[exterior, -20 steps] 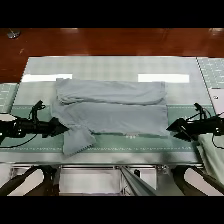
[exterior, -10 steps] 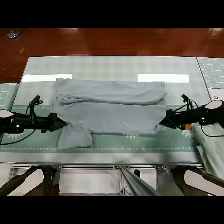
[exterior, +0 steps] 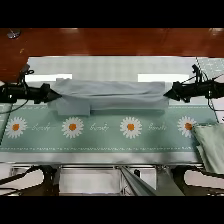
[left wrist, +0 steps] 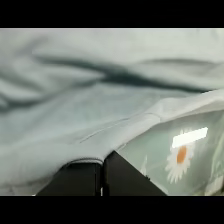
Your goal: Fold the shirts.
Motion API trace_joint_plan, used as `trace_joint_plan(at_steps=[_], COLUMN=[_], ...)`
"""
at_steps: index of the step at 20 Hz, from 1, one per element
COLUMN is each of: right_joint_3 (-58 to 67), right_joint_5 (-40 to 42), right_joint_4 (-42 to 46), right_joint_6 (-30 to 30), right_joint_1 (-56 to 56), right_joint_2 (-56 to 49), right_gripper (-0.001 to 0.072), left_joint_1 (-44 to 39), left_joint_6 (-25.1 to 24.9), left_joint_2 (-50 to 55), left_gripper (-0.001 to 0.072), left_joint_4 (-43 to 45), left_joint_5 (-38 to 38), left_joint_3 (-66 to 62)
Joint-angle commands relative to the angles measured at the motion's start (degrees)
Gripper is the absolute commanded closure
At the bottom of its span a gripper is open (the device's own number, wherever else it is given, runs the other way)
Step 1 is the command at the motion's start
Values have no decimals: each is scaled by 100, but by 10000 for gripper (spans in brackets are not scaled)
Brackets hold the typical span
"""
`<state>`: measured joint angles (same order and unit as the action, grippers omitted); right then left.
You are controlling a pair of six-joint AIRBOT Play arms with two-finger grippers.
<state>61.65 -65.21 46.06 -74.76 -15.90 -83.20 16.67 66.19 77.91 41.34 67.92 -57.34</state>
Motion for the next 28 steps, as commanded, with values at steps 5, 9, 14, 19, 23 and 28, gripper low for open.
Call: trace_joint_plan(at_steps=[5,9,14,19,23,28], right_joint_3=[1735,1923,1923,1917,1917,1971], right_joint_5=[142,179,-323,-894,-940,-780], right_joint_4=[-787,-787,-245,791,564,31], right_joint_6=[-142,-149,-59,-518,-474,-319], right_joint_1=[44,184,-520,-787,-219,444], right_joint_2=[-1480,-1971,-1803,-1971,-2352,-2472], right_gripper=[686,348,96,96,96,623], left_joint_1=[-518,-684,-2,466,-46,-1335], left_joint_6=[887,955,1827,1425,632,175], left_joint_2=[2192,2656,2577,1327,-238,-756], left_gripper=[687,229,6,6,6,61], left_joint_4=[20,20,1950,2319,1180,767], left_joint_5=[-142,-170,1432,804,-750,-750], left_joint_3=[-2485,-2743,-3311,-2168,-415,192])
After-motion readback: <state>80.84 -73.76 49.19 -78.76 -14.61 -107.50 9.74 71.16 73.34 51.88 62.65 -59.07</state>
